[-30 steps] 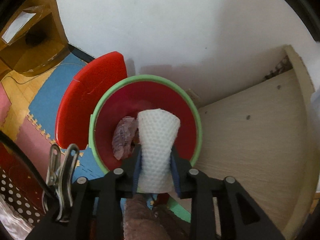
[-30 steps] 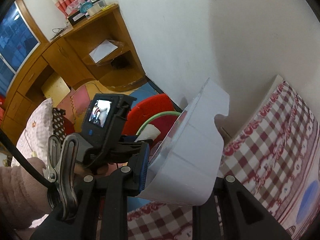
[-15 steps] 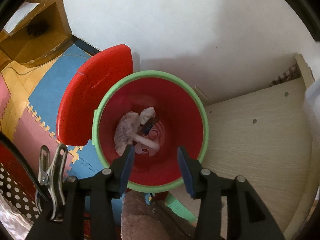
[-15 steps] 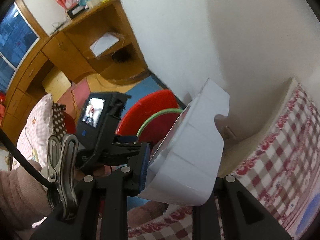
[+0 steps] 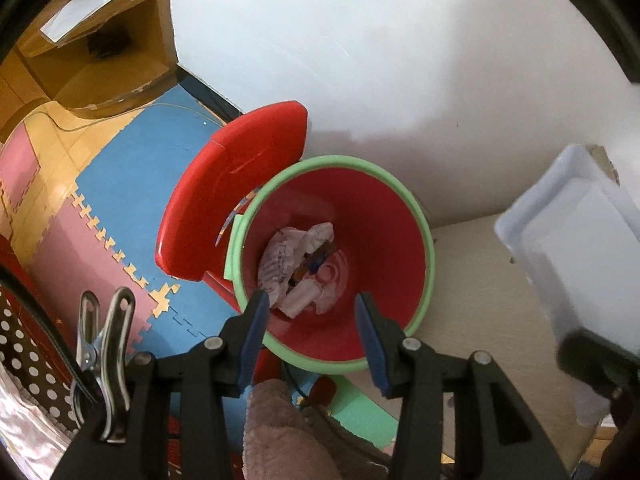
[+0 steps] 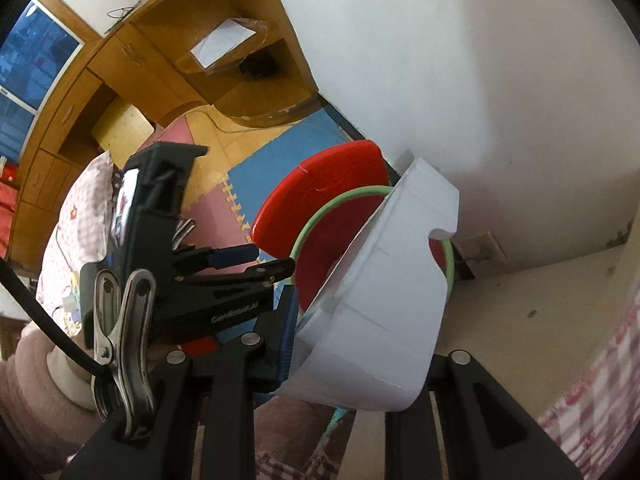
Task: Collect trash
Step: 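Open the right gripper over the red bucket to drop the white tray, then move both tools back from the bucket to the trash pile on the bed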
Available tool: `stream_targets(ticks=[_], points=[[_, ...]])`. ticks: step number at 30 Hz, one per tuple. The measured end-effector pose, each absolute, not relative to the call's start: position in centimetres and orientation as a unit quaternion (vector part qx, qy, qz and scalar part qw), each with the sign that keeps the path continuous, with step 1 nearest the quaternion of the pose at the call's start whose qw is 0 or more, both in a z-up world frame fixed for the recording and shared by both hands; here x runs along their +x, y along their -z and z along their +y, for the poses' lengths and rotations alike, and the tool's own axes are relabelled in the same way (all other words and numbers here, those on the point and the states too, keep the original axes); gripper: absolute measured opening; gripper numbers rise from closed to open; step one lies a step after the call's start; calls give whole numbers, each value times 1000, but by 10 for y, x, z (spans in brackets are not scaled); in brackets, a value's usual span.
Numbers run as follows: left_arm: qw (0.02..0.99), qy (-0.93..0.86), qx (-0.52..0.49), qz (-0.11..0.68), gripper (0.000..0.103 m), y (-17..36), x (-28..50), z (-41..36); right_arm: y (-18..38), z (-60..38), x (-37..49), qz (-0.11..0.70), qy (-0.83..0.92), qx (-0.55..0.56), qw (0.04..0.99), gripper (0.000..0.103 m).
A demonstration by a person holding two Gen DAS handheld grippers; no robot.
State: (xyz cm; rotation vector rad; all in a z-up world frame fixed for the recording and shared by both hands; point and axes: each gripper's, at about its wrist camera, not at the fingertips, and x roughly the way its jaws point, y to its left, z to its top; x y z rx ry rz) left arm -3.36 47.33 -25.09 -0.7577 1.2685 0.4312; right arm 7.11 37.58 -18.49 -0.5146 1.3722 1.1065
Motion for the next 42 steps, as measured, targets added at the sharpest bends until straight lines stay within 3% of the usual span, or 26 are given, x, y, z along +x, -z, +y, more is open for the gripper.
stream_targets(ticks=[4,6,10,28,42], points=[[715,-196,-347,574,47,251,-39,475,190,378,73,597,-472,-220,610,29],[713,-197,-350,574,47,252,-41,475,191,379,75,598,-470,-214,613,41],[713,-196,-352,574,47,252,-43,475,193,382,75,595,-467,-212,619,56],[719,-195,-353,566,47,242,-46,472,182,368,74,584,-474,-194,630,57],[740,-204,-359,532,47,195,-59,447,127,336,47,516,-517,-182,658,57]])
